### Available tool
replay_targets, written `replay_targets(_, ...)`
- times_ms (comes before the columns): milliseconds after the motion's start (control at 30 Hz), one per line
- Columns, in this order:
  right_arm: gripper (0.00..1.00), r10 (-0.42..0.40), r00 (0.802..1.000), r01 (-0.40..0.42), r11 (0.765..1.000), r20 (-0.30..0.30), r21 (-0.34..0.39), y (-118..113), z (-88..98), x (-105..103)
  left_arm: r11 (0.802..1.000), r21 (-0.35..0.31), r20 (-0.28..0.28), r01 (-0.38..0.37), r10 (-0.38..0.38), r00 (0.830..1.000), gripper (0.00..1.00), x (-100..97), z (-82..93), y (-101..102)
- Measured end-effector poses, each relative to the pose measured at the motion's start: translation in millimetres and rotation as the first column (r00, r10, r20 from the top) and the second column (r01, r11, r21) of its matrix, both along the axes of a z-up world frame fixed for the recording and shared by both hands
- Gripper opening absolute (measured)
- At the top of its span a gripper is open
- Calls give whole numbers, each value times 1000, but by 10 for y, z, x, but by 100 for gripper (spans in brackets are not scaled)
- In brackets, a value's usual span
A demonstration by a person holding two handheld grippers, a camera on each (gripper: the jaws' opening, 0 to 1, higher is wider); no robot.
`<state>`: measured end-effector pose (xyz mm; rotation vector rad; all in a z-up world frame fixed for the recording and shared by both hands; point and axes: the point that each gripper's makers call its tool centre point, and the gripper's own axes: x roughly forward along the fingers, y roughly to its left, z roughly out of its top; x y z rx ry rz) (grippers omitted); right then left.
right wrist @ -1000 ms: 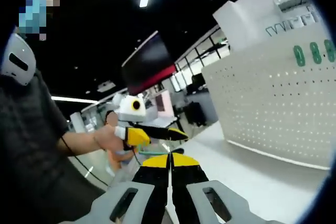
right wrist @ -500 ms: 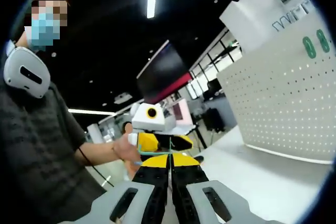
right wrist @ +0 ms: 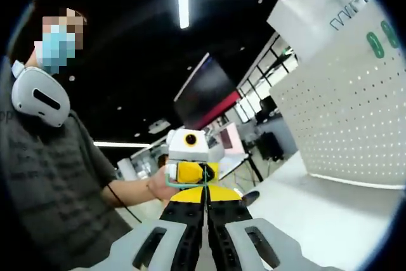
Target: Insert the hook assembly into the mounting plate slot until the hook locks in place.
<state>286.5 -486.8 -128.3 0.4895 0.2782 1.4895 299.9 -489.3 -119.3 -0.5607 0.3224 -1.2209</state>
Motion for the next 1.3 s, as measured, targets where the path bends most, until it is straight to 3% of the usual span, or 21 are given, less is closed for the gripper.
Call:
replay_targets(200,1,15,998,-12,999,59,-51,26,-40,-14,998,60,29,-10,8,1000,2,-21,-36,7)
replay_targets(367,2,4,999,1,994,39,-111,63,-110,48,994,96,15,-47,46,999,2,24,-99,50)
replay_targets(433,3,-17,999,24,989,50,-146,70,-155,87,990,125,4,-71,71,997,2,56,-150,79)
replay_targets(533,3,-50,991,75,976,127,-206,67,-248,160,975,199,-2,-98,101,995,2,89,-277,131)
replay_targets(600,10,-72,991,96,970,113,-221,71,-281,199,967,229,4,-116,118,993,2,107,-323,161)
replay_targets(667,11,-98,987,129,954,125,-271,45,-359,264,955,251,4,-158,162,987,2,156,-361,229)
replay_targets(733,10,-124,977,178,924,176,-337,24,-447,325,934,293,-17,-206,221,975,2,208,-439,326)
replay_targets(800,10,-149,976,196,914,157,-355,28,-477,337,902,353,-6,-251,270,963,2,263,-537,435)
replay_targets(833,10,-171,973,219,892,154,-395,-1,-536,363,892,368,-3,-264,285,958,2,280,-568,466)
replay_targets(900,11,-166,959,257,850,228,-459,-28,-596,373,870,388,-41,-302,344,938,2,326,-662,553)
replay_targets(933,11,-164,951,276,832,263,-482,-35,-608,375,856,406,-31,-320,363,931,2,351,-696,594)
replay_targets(1033,10,-160,936,308,804,312,-509,-11,-593,334,793,489,-38,-363,435,900,2,405,-879,749)
replay_targets(1100,11,-167,929,327,790,331,-519,2,-573,314,762,527,-39,-377,465,885,2,422,-968,810)
replay_targets(1200,11,-153,913,357,749,379,-558,-15,-603,304,739,558,-33,-377,474,880,2,441,-1038,848)
replay_targets(1267,11,-165,912,365,741,374,-563,-18,-621,298,722,581,-23,-375,475,880,2,444,-1077,860)
replay_targets(1300,11,-188,925,351,754,330,-556,-15,-620,280,720,584,-24,-375,477,878,2,443,-1081,858)
